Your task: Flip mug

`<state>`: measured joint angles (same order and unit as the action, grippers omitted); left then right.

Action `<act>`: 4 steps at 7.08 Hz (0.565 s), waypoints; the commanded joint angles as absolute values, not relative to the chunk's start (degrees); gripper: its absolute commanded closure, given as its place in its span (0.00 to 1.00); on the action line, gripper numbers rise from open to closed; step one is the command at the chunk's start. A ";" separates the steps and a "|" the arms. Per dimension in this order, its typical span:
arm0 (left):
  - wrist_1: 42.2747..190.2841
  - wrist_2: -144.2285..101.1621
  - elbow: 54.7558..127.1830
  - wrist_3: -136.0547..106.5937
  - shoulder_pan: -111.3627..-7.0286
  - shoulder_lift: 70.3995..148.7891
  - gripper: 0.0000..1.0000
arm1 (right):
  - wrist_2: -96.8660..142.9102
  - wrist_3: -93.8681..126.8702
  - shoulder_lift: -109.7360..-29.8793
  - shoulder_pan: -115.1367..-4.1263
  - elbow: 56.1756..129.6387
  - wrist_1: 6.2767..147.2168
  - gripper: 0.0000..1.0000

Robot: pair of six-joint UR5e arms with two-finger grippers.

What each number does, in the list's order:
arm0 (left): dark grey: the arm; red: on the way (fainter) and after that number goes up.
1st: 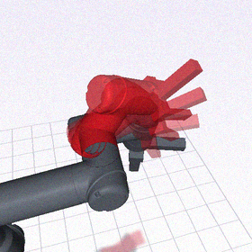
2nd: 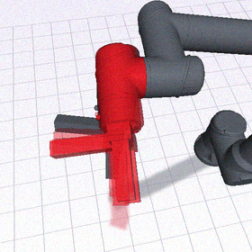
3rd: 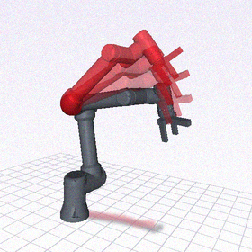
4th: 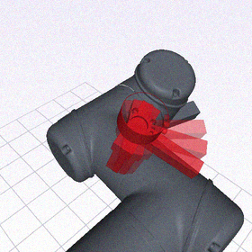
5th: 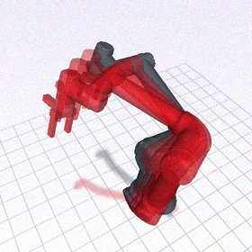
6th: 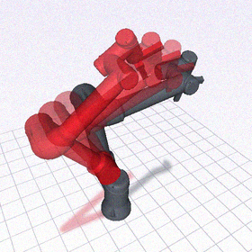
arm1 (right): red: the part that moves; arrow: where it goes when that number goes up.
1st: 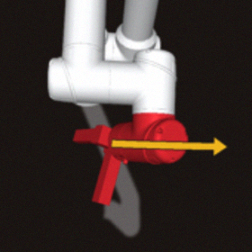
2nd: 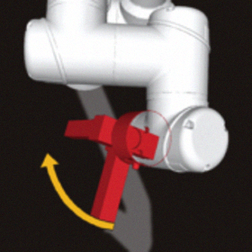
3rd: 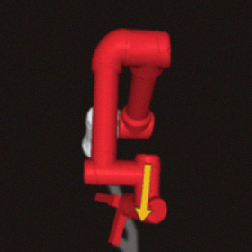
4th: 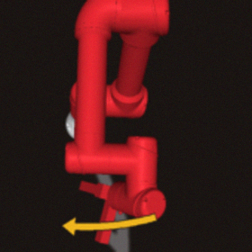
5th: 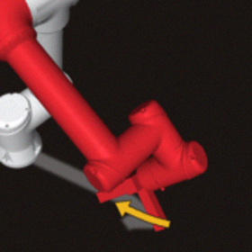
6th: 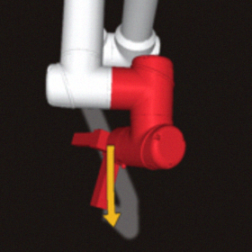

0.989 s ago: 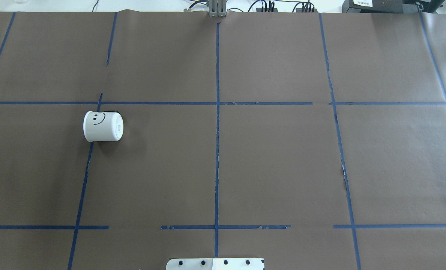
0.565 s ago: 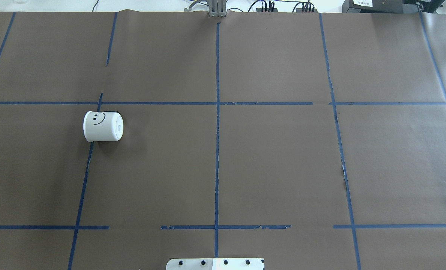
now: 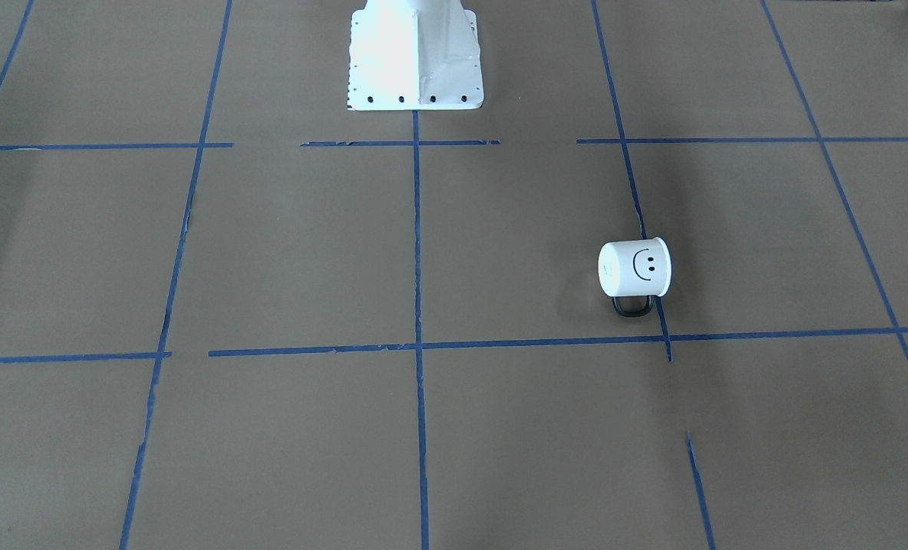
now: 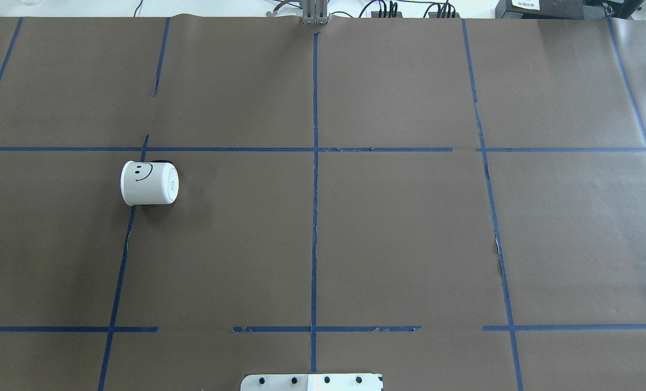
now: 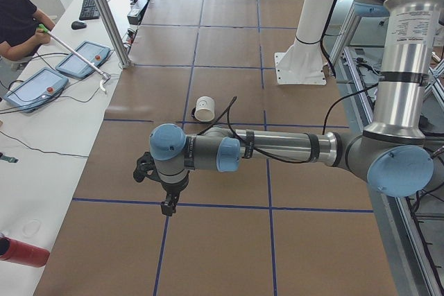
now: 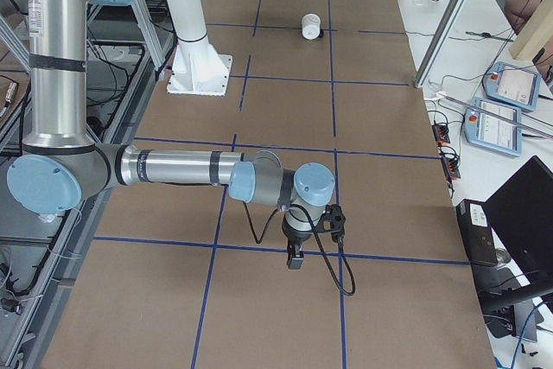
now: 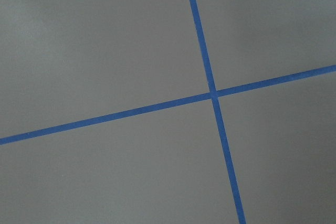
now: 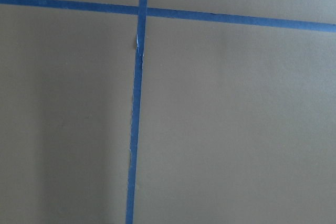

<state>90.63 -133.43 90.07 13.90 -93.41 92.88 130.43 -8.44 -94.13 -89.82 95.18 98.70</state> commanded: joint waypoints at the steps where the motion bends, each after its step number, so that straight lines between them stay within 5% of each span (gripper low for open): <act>1: 91.05 -136.47 90.53 13.45 -93.34 91.41 0.00 | 130.43 -8.44 -94.13 -89.82 95.19 98.70 0.00; 4: 97.24 -148.10 90.35 -5.09 -88.89 92.11 0.00 | 130.43 -8.44 -94.13 -89.82 95.19 98.70 0.00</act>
